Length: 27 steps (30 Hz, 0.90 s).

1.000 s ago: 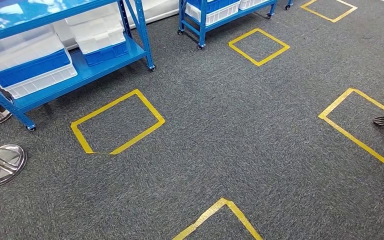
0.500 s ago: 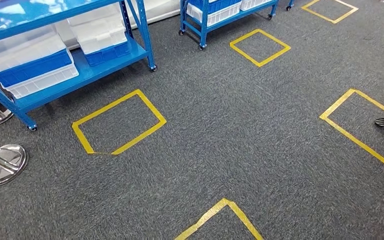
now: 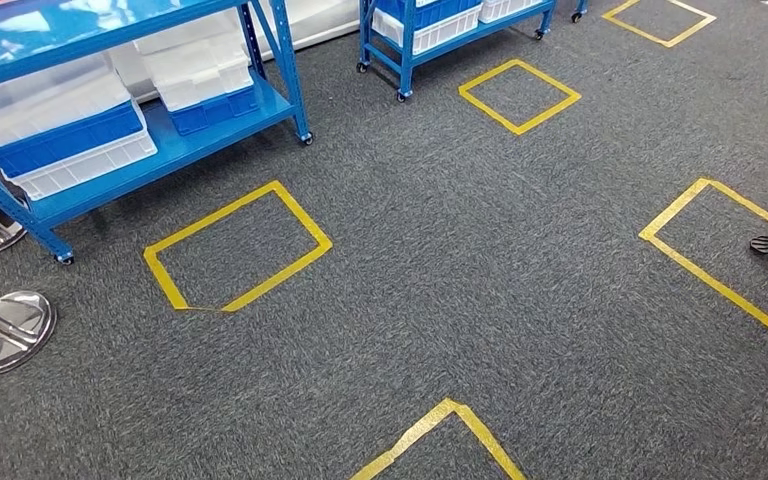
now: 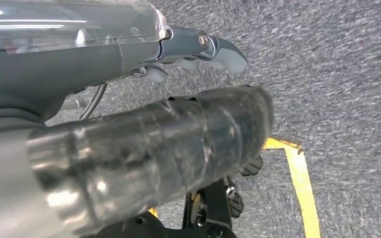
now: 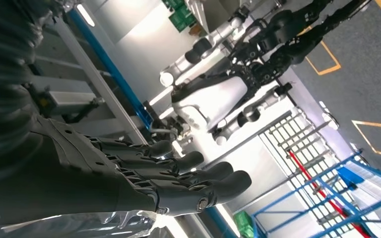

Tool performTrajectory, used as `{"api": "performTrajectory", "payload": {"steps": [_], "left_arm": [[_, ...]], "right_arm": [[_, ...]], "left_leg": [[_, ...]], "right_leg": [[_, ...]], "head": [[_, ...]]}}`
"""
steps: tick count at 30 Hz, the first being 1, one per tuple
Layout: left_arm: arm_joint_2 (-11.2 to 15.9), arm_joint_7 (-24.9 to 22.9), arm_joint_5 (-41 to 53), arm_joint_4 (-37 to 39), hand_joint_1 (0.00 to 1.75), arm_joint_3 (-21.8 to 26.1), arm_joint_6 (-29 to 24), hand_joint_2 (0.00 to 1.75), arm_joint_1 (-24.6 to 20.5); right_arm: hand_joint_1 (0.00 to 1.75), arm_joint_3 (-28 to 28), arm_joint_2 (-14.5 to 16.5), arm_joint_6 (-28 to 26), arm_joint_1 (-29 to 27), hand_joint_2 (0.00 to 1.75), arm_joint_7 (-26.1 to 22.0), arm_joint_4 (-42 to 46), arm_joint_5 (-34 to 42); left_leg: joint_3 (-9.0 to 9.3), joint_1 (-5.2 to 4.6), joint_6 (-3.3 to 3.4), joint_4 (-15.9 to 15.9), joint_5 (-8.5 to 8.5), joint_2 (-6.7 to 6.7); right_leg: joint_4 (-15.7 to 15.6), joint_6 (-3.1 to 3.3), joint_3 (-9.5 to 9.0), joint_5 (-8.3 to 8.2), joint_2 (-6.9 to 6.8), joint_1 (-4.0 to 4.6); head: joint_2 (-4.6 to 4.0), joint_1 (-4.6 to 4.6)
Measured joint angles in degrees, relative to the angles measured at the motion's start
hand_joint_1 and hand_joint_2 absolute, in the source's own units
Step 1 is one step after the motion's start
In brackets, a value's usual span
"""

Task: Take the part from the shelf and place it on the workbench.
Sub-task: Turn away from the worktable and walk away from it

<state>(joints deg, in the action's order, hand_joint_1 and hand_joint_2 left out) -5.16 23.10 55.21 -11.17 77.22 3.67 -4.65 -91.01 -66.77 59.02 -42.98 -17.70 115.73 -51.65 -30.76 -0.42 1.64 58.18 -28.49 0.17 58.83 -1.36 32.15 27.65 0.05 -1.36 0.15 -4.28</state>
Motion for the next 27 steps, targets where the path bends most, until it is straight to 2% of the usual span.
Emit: {"api": "performTrajectory", "payload": {"steps": [2, 3, 5, 7, 8, 9, 10, 11, 13, 15, 18, 20, 22, 23, 24, 25, 27], "left_arm": [[-0.01, 0.00, 0.00, 0.00, 0.00, -0.01, 0.00, 0.00, -0.06], [-0.01, 0.00, 0.00, 0.00, 0.00, 0.00, 0.00, 0.00, -0.05], [-0.02, 0.00, 0.00, 0.00, 0.00, -0.01, 0.00, 0.00, -0.01], [-0.02, 0.00, 0.00, 0.00, 0.00, 0.00, 0.00, 0.00, 0.00], [-0.02, 0.00, 0.00, 0.00, 0.00, -0.01, 0.00, 0.00, 0.00], [-0.02, -0.01, 0.00, 0.00, 0.00, -0.01, 0.00, 0.00, 0.01], [-0.02, -0.01, 0.00, 0.00, 0.00, -0.01, 0.00, 0.00, 0.01], [-0.02, -0.01, 0.00, 0.00, 0.00, -0.02, 0.00, 0.00, 0.01], [-0.02, -0.01, 0.00, 0.00, 0.00, -0.02, 0.00, 0.00, 0.00], [-0.02, -0.01, 0.00, 0.00, 0.00, -0.02, 0.00, 0.00, -0.03], [-0.04, -0.01, 0.01, 0.00, 0.00, -0.01, 0.00, 0.00, -0.05], [-0.06, -0.01, 0.01, 0.00, 0.00, -0.01, 0.00, 0.00, -0.05], [-0.03, 0.00, 0.00, 0.00, 0.00, 0.00, 0.00, 0.00, -0.03], [-0.02, -0.01, 0.00, 0.00, 0.00, 0.01, 0.00, 0.00, 0.00], [-0.03, -0.01, 0.00, 0.00, 0.00, 0.00, 0.00, 0.00, 0.05], [-0.03, -0.02, 0.00, 0.00, 0.00, 0.00, 0.00, 0.00, 0.08], [0.00, -0.01, 0.00, 0.00, 0.00, 0.00, 0.00, 0.00, 0.11]], "right_arm": [[0.00, -0.02, -0.01, -0.01, 0.00, 1.75, 0.01, -0.01, 0.00], [0.00, -0.03, 0.00, -0.01, 0.01, 1.75, 0.01, -0.02, -0.01], [0.00, -0.03, 0.03, 0.00, 0.03, 1.75, 0.01, -0.01, -0.01], [0.00, 0.00, 0.07, 0.02, 0.01, 1.75, 0.00, 0.00, -0.01], [0.00, 0.02, 0.10, 0.03, 0.00, 1.75, 0.00, -0.01, 0.00], [0.00, 0.03, 0.13, 0.04, 0.00, 1.75, 0.00, -0.01, 0.00], [0.00, 0.03, 0.14, 0.04, 0.01, 1.75, 0.00, -0.02, 0.00], [0.00, 0.03, 0.14, 0.03, 0.01, 1.75, 0.00, -0.02, 0.00], [0.00, 0.03, 0.14, 0.03, 0.02, 1.75, 0.00, -0.01, 0.00], [0.00, 0.03, 0.13, 0.02, 0.00, 1.75, 0.01, -0.01, -0.01], [0.00, 0.01, 0.09, 0.01, 0.00, 1.75, 0.01, -0.03, -0.01], [0.00, 0.00, 0.05, 0.00, 0.00, 1.75, 0.01, -0.01, -0.01], [0.00, 0.00, 0.04, 0.00, 0.00, 1.75, 0.01, 0.00, -0.01], [0.00, 0.00, 0.04, -0.01, 0.00, 1.75, 0.00, 0.00, 0.00], [0.00, 0.01, 0.04, -0.01, 0.00, 1.75, 0.00, 0.00, 0.00], [0.00, 0.01, 0.04, -0.01, 0.00, 1.75, 0.00, 0.00, 0.00], [0.00, 0.02, 0.04, -0.01, 0.00, 1.75, 0.00, 0.00, 0.00]], "left_leg": [[0.16, 0.08, 0.63, -0.55, 0.44, 0.03], [0.31, 0.16, 1.04, -0.96, 0.71, 0.10], [0.48, 0.31, 1.63, -1.54, 1.12, 0.22], [0.35, 0.20, 1.76, -1.52, 1.14, 0.25], [0.32, 0.14, 1.79, -1.45, 1.11, 0.25], [0.33, 0.11, 1.79, -1.34, 1.03, 0.23], [0.39, 0.10, 1.76, -1.19, 0.90, 0.21], [0.47, 0.11, 1.67, -0.99, 0.71, 0.19], [0.41, -0.08, 1.27, -0.45, 0.29, 0.13], [0.23, -0.29, 0.82, -0.12, 0.10, 0.08], [-0.07, -0.30, 0.10, 0.69, -0.71, 0.03], [-2.12, -0.14, -0.45, 5.34, -3.71, -0.01], [-5.80, 0.03, -0.71, 13.19, -7.36, -0.03], [-7.16, 0.06, -0.75, 15.98, -8.10, -0.03], [-7.60, 0.07, -0.72, 16.77, -7.69, -0.03], [-6.85, 0.07, -0.59, 15.06, -6.10, -0.03], [-3.21, -0.02, 0.04, 7.18, -1.86, -0.03]], "right_leg": [[-0.02, -0.64, -0.01, 0.03, 0.00, -0.18], [0.72, -0.89, 0.27, 0.67, 0.01, -0.25], [5.39, -1.27, 2.34, 3.70, 0.00, -0.36], [12.45, -1.62, 5.75, 6.95, 0.00, -0.42], [14.60, -1.74, 6.81, 7.35, -0.01, -0.47], [14.68, -1.79, 6.88, 6.59, -0.02, -0.49], [12.53, -1.79, 5.85, 4.84, -0.03, -0.51], [8.72, -1.76, 4.00, 2.69, -0.03, -0.53], [2.30, -1.42, 0.95, 0.32, 0.05, -0.35], [0.61, -0.89, 0.35, 0.30, 0.14, -0.04], [0.33, 0.07, 0.39, 0.03, 0.08, -0.33], [0.09, 0.69, 0.35, -0.12, 0.01, -0.50], [0.10, 0.94, 0.46, -0.13, -0.02, -0.37], [0.11, 0.95, 0.47, -0.12, -0.03, -0.32], [0.12, 0.96, 0.43, -0.10, -0.03, -0.29], [0.13, 0.97, 0.33, -0.07, -0.02, -0.25], [0.14, 0.92, 0.08, 0.04, 0.00, -0.13]], "head": [[-0.01, 0.01], [0.00, 0.02], [0.00, 0.06], [0.01, 0.05], [0.00, 0.05], [0.00, 0.04], [0.00, 0.04], [0.00, 0.05], [0.00, 0.03], [0.00, 0.01], [0.01, 0.00], [0.01, -0.02], [0.01, -0.03], [0.01, -0.03], [0.01, -0.03], [0.01, -0.03], [0.00, -0.02]]}}
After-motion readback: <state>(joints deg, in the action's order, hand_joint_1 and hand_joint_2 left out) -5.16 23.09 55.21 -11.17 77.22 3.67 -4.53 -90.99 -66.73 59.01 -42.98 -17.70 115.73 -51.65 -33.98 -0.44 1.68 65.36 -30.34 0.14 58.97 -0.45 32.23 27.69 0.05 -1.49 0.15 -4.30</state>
